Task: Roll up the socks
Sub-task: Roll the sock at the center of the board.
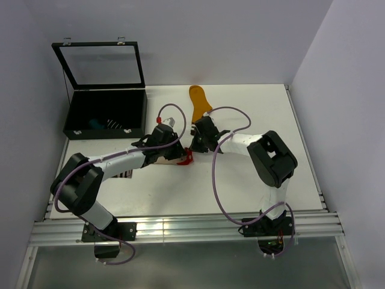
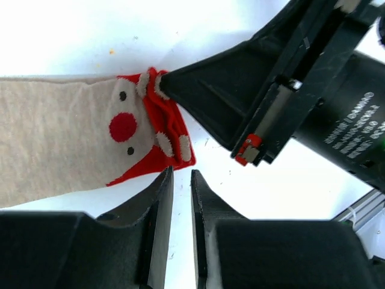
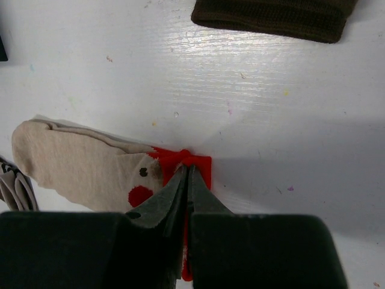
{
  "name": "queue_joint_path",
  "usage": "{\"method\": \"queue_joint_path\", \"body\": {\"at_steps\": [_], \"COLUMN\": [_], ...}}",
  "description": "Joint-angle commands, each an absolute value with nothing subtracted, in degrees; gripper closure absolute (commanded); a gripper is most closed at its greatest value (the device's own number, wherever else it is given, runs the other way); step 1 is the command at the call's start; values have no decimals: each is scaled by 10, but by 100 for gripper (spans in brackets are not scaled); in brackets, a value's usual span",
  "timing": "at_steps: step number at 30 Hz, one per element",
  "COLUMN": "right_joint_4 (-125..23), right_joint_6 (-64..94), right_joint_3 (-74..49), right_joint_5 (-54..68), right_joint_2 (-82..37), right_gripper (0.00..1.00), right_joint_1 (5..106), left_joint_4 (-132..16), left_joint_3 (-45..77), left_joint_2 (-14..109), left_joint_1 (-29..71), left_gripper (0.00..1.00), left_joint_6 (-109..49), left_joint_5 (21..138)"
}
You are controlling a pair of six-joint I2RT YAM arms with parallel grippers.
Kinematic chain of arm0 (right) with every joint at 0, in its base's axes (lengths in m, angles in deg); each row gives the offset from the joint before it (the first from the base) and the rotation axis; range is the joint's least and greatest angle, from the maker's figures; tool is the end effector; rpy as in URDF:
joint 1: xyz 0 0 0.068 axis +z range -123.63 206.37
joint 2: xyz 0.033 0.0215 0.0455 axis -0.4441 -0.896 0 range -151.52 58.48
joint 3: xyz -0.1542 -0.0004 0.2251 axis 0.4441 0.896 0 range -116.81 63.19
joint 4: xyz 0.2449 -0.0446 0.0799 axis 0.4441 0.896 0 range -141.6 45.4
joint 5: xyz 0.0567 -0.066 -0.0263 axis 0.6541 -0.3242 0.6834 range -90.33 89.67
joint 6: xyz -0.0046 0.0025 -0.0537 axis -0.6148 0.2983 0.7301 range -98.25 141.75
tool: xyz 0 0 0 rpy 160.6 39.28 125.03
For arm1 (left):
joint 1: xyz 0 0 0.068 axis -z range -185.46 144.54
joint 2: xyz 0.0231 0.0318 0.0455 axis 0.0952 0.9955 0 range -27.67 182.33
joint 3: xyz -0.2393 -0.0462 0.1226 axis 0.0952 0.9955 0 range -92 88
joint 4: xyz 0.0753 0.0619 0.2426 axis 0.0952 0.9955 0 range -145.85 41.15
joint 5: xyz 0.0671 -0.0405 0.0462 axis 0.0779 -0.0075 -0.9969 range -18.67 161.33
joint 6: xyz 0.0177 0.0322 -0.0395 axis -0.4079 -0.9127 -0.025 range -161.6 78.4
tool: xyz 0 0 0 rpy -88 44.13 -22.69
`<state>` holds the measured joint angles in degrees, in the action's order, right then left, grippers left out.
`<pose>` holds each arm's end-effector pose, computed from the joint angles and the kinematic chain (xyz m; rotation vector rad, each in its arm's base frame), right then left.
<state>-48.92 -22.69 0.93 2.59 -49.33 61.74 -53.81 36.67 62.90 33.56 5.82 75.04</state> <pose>0.3155 0.2261 0.1503 0.1757 2.5265 0.6693 0.2570 -0.2113 0.1968 -0.1430 2.4369 -0.8147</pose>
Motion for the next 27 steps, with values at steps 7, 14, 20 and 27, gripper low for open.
{"method": "queue_joint_path", "body": {"at_steps": [7,14,20,27], "right_joint_4": [-467,-469,-463,-454], "right_joint_6": [-215,-216,-221,-225], "right_joint_3": [19,26,25,18], "right_joint_5": [3,0,-2,-2], "right_joint_2": [-468,-452,-446,-444], "right_gripper": [94,94,94,93], "right_joint_1": [626,628,629,630], "left_joint_4": [-518,-507,-513,-517], "left_joint_3": [336,318,303,290], "left_joint_2": [658,711,755,769], "left_joint_1": [323,295,297,306], "left_gripper": [85,90,91,91], "left_joint_6": [24,-5,-13,-13], "left_joint_5": [716,722,755,767]}}
